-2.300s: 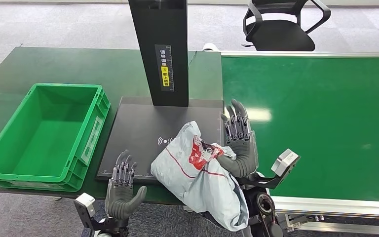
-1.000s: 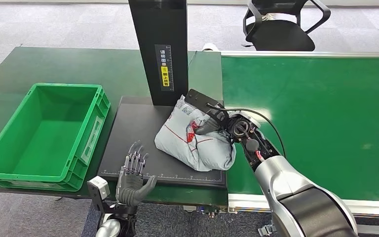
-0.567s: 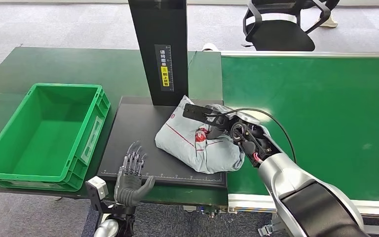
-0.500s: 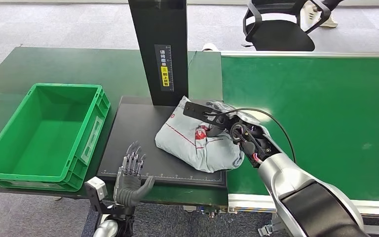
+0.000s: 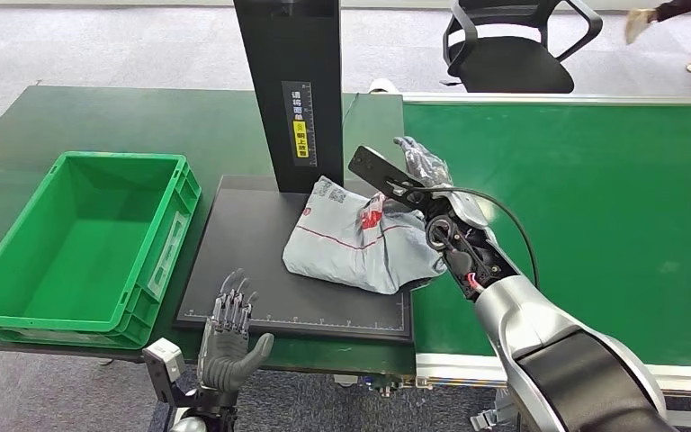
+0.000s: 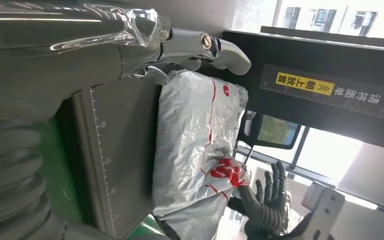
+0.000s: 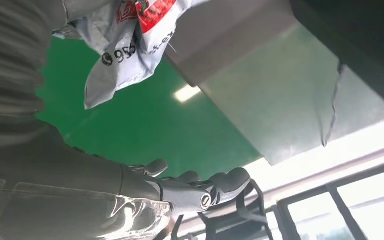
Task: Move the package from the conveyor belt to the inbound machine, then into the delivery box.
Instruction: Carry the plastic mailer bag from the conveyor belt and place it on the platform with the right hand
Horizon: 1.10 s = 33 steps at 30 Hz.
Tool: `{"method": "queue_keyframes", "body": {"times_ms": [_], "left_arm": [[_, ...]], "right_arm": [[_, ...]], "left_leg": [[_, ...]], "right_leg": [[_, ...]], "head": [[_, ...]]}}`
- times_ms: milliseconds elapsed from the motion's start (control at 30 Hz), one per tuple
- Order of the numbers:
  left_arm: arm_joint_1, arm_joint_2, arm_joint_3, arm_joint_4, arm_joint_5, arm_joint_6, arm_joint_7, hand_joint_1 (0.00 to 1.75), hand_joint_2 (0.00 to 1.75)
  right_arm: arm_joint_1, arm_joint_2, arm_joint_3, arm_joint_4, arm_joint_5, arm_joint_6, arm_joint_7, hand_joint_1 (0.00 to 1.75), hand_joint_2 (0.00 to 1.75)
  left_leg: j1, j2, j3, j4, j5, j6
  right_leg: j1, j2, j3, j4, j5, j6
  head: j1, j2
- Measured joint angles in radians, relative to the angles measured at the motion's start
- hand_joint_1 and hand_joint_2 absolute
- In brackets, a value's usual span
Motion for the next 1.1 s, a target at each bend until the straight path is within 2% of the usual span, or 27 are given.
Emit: {"method": "queue_keyframes", "body": {"times_ms": [133, 200, 333, 567, 800, 933, 1100], "left_arm": [[0.007, -0.001, 0.003, -0.010, -0.001, 0.000, 0.000, 0.00, 1.75], [0.010, -0.002, 0.005, -0.015, -0.003, 0.002, 0.000, 0.00, 1.75], [0.016, -0.003, 0.008, -0.024, -0.004, 0.005, -0.001, 0.00, 1.75], [0.017, -0.004, 0.009, -0.032, -0.005, 0.005, 0.006, 0.00, 1.75], [0.002, -0.005, 0.009, -0.025, -0.007, 0.001, 0.010, 0.00, 1.75], [-0.009, -0.005, 0.008, -0.018, -0.007, 0.001, 0.012, 0.00, 1.75], [0.014, -0.006, 0.008, -0.046, -0.015, -0.001, 0.031, 0.00, 1.75]], "right_arm": [[0.000, -0.001, -0.047, -0.021, -0.022, -0.075, -0.060, 0.00, 1.75], [0.001, 0.000, -0.074, -0.029, -0.042, -0.070, -0.080, 0.00, 1.75], [-0.001, 0.003, -0.119, -0.031, -0.077, 0.068, -0.068, 0.00, 1.75], [-0.030, -0.007, -0.137, -0.014, -0.065, 0.366, 0.049, 0.00, 1.75], [-0.043, -0.047, -0.131, 0.013, -0.009, 0.502, 0.097, 0.00, 1.75], [-0.042, -0.067, -0.101, 0.024, 0.058, 0.468, 0.130, 0.00, 1.75], [-0.040, -0.080, -0.069, 0.024, 0.122, 0.258, 0.145, 0.00, 1.75]], "left_leg": [[0.000, 0.000, 0.000, 0.000, 0.000, 0.000], [0.000, 0.000, 0.000, 0.000, 0.000, 0.000], [0.000, 0.000, 0.000, 0.000, 0.000, 0.000], [0.000, 0.000, 0.000, 0.000, 0.000, 0.000], [0.000, 0.000, 0.000, 0.000, 0.000, 0.000], [0.000, 0.000, 0.000, 0.000, 0.000, 0.000], [0.000, 0.000, 0.000, 0.000, 0.000, 0.000]], "right_leg": [[0.000, 0.000, 0.000, 0.000, 0.000, 0.000], [0.000, 0.000, 0.000, 0.000, 0.000, 0.000], [0.000, 0.000, 0.000, 0.000, 0.000, 0.000], [0.000, 0.000, 0.000, 0.000, 0.000, 0.000], [0.000, 0.000, 0.000, 0.000, 0.000, 0.000], [0.000, 0.000, 0.000, 0.000, 0.000, 0.000], [0.000, 0.000, 0.000, 0.000, 0.000, 0.000]], "head": [[0.000, 0.000], [0.000, 0.000], [0.000, 0.000], [0.000, 0.000], [0.000, 0.000], [0.000, 0.000], [0.000, 0.000]]}}
